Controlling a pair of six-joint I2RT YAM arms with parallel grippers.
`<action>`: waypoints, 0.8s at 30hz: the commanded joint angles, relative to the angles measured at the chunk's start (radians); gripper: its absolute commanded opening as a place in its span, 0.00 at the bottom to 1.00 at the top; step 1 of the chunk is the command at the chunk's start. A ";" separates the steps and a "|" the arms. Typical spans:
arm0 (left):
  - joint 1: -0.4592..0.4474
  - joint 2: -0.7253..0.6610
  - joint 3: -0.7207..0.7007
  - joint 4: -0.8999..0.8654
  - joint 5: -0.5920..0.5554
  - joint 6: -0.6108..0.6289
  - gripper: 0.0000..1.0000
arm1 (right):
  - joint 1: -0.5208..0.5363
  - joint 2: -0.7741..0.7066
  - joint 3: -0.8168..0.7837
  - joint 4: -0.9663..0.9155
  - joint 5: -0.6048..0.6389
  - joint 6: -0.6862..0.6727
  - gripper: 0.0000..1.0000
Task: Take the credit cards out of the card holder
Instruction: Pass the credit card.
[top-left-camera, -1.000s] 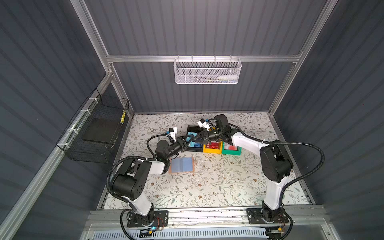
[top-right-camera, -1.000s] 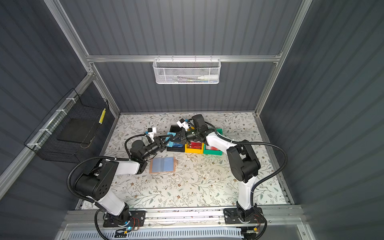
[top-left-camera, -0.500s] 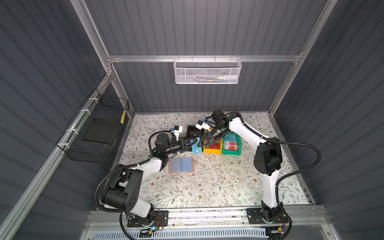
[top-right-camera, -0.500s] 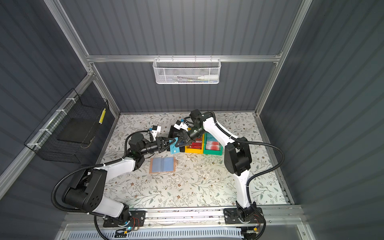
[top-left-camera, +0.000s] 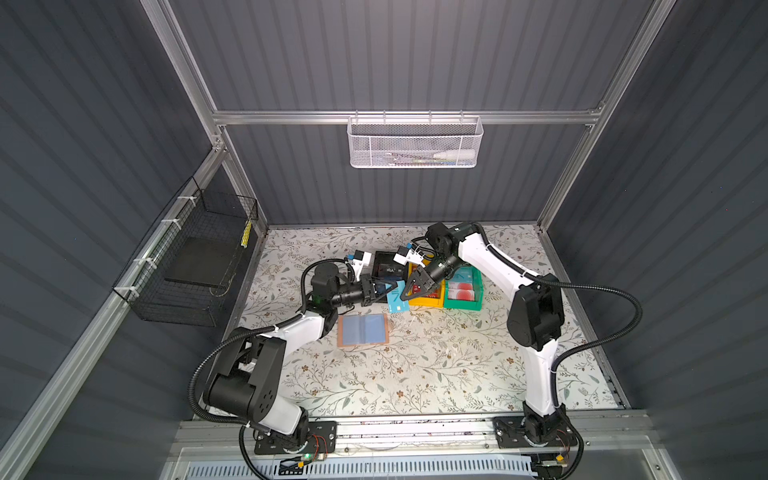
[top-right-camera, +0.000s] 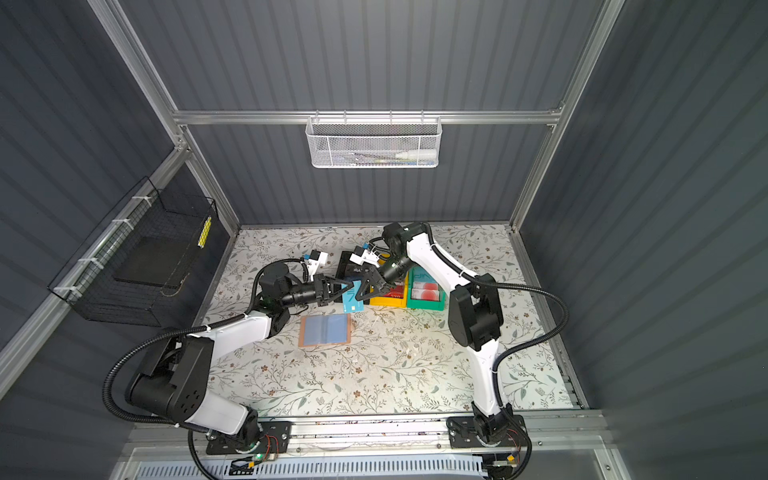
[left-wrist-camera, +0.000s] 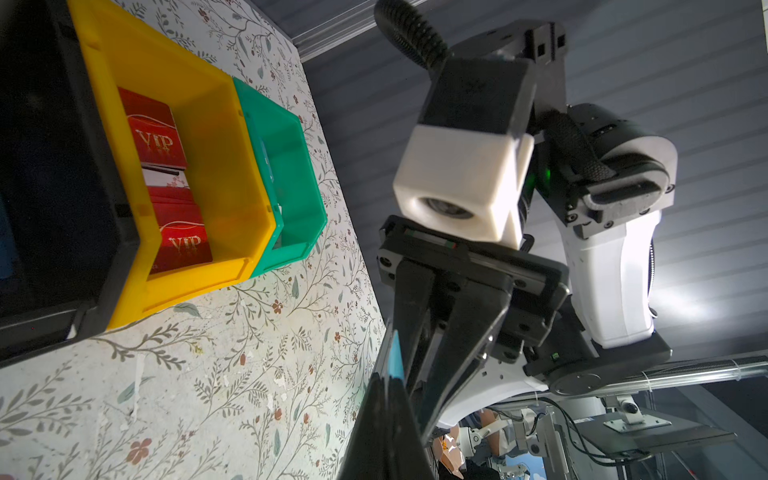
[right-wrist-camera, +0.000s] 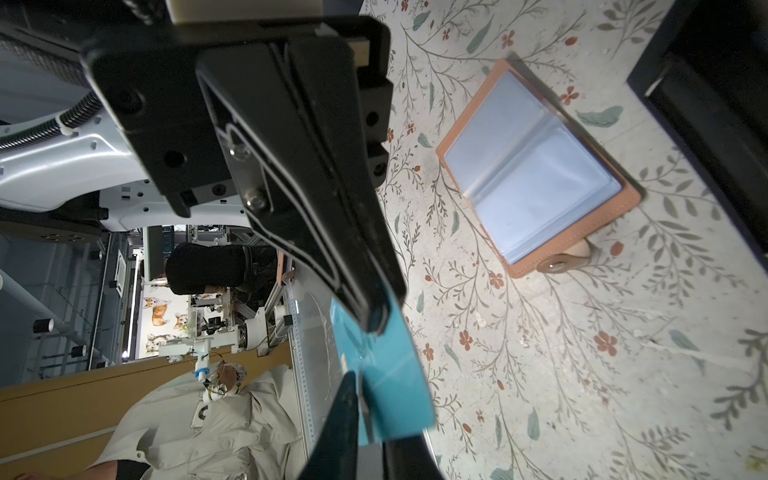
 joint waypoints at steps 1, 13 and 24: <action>0.004 0.009 -0.038 -0.050 -0.053 -0.001 0.00 | 0.005 -0.031 0.032 -0.042 -0.064 -0.034 0.25; 0.006 -0.059 -0.183 0.246 -0.391 -0.184 0.00 | -0.024 -0.296 -0.344 0.492 0.062 0.450 0.41; -0.006 -0.198 -0.288 0.289 -0.719 -0.240 0.00 | -0.023 -0.297 -0.645 1.099 -0.006 0.905 0.40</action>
